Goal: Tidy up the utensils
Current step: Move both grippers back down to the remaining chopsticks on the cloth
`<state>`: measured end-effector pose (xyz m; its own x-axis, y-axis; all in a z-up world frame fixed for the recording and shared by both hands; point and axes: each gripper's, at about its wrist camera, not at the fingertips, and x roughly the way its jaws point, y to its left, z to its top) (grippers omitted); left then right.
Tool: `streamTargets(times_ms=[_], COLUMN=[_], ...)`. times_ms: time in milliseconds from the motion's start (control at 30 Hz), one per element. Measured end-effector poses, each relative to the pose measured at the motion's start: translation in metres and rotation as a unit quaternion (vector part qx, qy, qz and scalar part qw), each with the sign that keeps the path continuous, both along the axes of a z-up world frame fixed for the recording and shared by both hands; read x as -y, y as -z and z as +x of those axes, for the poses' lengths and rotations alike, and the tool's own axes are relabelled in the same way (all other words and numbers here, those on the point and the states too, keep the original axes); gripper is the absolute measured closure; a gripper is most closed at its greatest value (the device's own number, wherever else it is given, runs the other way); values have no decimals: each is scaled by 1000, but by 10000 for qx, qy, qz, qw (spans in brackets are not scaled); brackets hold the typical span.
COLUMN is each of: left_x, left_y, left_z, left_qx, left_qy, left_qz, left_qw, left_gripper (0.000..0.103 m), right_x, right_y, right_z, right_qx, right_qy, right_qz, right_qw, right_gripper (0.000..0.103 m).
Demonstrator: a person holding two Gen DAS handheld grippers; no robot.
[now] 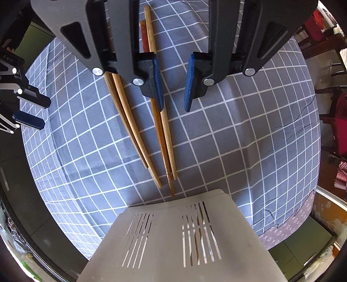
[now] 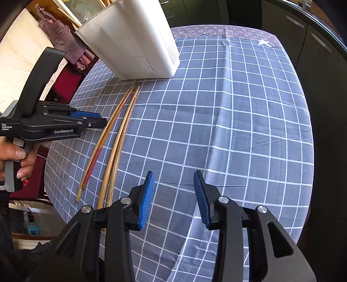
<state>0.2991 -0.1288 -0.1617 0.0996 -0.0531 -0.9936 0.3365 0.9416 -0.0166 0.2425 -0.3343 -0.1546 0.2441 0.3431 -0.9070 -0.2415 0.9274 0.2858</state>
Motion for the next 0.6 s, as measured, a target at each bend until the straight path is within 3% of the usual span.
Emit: streamTargets(times_ms=[467,600], left_x=[36,38], left_y=[12,18], left_z=[6,8], left_qx=[-53,-108], left_qy=[155,164], left_qz=[269,244], left_qw=[9995,9995], left_gripper=[86,94], right_x=[2,1], right_y=[6,6], right_z=[0,-1], right_qx=[-102,-116], right_qy=[21,3], right_qz=[71,57], right_qw=[9999,9999], right_gripper=[63,62])
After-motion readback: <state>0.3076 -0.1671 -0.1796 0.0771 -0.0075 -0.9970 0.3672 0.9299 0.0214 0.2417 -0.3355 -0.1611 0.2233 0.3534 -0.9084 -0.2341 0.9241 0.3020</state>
